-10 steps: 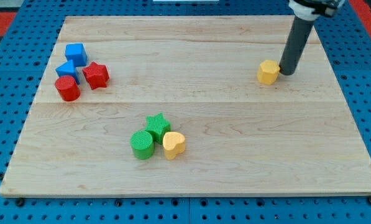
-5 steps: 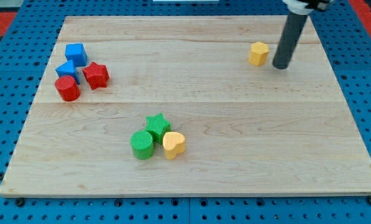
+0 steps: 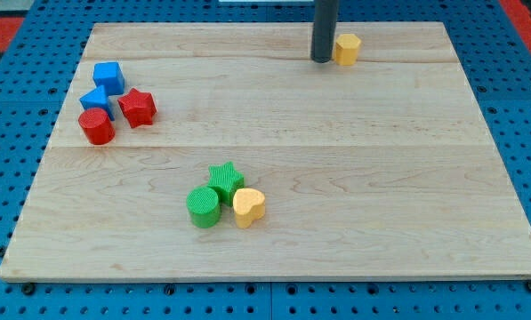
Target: Push the yellow hexagon to the top right side of the board
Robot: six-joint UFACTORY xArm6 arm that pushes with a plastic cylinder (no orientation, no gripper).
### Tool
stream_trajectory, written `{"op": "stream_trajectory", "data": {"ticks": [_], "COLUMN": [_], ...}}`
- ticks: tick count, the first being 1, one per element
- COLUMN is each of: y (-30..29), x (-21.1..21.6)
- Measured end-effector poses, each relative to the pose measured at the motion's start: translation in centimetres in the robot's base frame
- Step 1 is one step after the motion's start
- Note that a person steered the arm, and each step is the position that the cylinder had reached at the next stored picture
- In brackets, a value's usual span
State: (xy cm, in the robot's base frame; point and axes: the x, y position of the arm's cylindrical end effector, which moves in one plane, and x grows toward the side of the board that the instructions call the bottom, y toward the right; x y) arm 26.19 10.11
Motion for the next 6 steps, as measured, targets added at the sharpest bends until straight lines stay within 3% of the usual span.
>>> {"op": "stream_trajectory", "data": {"ticks": [1,3,5,6], "y": [6.6,4.6,-1.4,-1.6], "x": [-0.8,10.7,22.0,22.2]}}
